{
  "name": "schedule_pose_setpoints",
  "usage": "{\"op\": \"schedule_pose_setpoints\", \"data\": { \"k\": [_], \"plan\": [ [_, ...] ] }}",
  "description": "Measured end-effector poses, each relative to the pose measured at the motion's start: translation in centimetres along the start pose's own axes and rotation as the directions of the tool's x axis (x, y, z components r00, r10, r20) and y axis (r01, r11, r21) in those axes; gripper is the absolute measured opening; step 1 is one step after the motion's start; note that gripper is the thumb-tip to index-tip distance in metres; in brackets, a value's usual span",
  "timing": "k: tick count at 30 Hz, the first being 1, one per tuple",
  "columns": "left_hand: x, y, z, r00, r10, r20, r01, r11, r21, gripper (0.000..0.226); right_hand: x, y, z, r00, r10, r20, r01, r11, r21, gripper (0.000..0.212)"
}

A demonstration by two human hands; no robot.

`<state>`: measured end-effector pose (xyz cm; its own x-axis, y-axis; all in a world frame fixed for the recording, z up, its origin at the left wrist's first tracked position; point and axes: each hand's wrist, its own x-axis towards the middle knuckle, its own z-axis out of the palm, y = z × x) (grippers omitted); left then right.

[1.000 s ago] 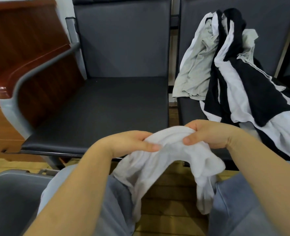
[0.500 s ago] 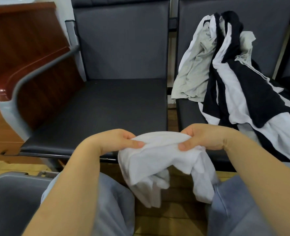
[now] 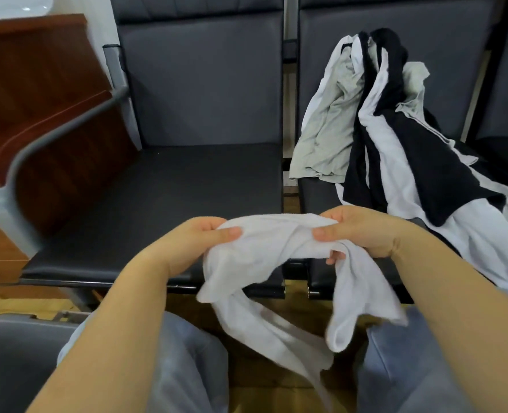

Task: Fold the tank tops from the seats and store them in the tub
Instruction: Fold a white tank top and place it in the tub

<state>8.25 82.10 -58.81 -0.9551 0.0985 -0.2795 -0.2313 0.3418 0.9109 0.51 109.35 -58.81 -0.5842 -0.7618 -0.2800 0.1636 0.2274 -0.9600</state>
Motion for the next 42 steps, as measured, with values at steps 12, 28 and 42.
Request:
{"op": "schedule_pose_setpoints", "data": {
  "k": [12,28,42],
  "plan": [
    [1.2,-0.1,5.9,0.953,0.066,0.297,0.007,0.971,-0.237,0.029,1.3,0.3,1.5,0.99,0.063,0.125,-0.073,0.994,0.079,0.066],
    [0.8,-0.4,5.5,0.971,-0.01,0.241,-0.06,0.957,0.283,0.048,0.6,-0.5,0.8,0.996,0.09,-0.027,-0.084,0.985,0.151,0.055],
    [-0.1,1.0,5.2,0.966,0.013,0.257,0.078,0.937,-0.341,0.043,1.3,-0.2,1.2,0.737,-0.334,-0.587,0.17,0.933,-0.317,0.024]
  ]
}}
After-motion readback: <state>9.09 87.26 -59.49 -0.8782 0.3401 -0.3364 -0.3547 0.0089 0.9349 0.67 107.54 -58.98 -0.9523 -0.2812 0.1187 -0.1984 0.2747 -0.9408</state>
